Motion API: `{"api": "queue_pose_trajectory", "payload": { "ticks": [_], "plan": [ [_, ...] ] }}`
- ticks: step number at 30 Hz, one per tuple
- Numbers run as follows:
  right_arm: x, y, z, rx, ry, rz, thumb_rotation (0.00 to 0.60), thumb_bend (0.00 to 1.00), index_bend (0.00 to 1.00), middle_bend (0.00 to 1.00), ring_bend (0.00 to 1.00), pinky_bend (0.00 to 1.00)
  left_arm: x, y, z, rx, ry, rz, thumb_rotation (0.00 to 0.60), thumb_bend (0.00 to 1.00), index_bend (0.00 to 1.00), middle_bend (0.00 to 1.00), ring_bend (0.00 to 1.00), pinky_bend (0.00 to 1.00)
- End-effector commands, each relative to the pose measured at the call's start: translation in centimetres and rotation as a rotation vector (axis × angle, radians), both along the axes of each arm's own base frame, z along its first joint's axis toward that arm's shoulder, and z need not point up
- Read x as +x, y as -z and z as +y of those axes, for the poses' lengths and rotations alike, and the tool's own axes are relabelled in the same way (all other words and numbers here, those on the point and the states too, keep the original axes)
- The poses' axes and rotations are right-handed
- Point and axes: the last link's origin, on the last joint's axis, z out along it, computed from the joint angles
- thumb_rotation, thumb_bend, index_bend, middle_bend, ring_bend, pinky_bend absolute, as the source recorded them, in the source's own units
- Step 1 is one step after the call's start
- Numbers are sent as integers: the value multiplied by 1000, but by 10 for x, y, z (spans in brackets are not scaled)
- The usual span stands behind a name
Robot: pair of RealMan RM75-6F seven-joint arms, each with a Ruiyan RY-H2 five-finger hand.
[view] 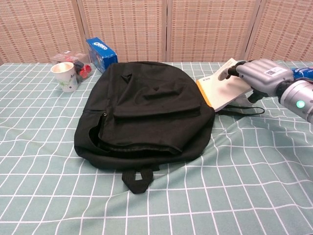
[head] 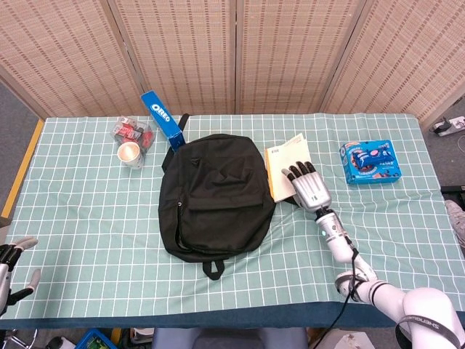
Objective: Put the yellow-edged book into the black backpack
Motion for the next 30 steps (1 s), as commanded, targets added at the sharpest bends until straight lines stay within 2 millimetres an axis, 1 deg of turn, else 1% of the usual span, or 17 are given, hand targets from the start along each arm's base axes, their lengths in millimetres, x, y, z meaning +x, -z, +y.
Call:
{"api": "queue_pose_trajectory", "payload": {
  "ticks": [1, 2, 5, 8, 11, 12, 14, 16, 18, 21, 25, 30],
  "plan": [
    [6, 3, -11, -4, -12, 53, 600, 331, 286, 259, 147, 161, 0, 0, 0, -1, -1, -4, 600, 401, 280, 208, 229, 137],
    [7, 4, -14, -4, -11, 74, 600, 332, 303, 264, 149, 161, 0, 0, -1, -2, -4, -4, 600, 401, 280, 208, 229, 137],
    [10, 6, -21, -19, -19, 120, 600, 337, 402, 299, 170, 181, -1, 0, -2, -8, -12, -4, 600, 401, 282, 206, 228, 137],
    [11, 7, -28, -39, -21, 162, 600, 350, 543, 363, 220, 213, -1, 0, -2, -9, -13, -6, 600, 401, 283, 204, 229, 137],
    [12, 4, -34, -66, -28, 179, 600, 395, 718, 469, 303, 273, 0, -2, -1, -2, -7, -8, 600, 401, 283, 203, 228, 136],
    [14, 3, -35, -76, -35, 171, 600, 411, 759, 502, 332, 291, 0, -3, 0, 0, -4, -8, 600, 401, 283, 203, 229, 137],
    [17, -2, -35, -100, -63, 149, 600, 443, 807, 553, 381, 321, 2, -7, 4, 5, 10, -5, 600, 401, 283, 203, 229, 137],
    [19, -8, -34, -113, -91, 135, 600, 466, 833, 586, 414, 346, 4, -10, 9, 7, 28, 1, 600, 401, 283, 203, 229, 137],
    [22, -16, -30, -132, -126, 102, 600, 469, 843, 600, 429, 357, 8, -13, 16, 10, 54, -1, 600, 401, 283, 203, 229, 137],
    [27, -29, -18, -157, -181, 39, 600, 470, 848, 611, 442, 372, 16, -18, 29, 12, 99, -7, 600, 401, 283, 203, 228, 137],
    [33, -52, 4, -182, -270, -8, 600, 474, 849, 613, 447, 395, 30, -20, 47, -3, 164, -4, 600, 401, 288, 203, 229, 137],
    [39, -89, 41, -222, -367, -51, 600, 484, 849, 615, 452, 397, 49, -14, 72, -76, 245, -4, 600, 401, 296, 203, 229, 137]
  ]
}}
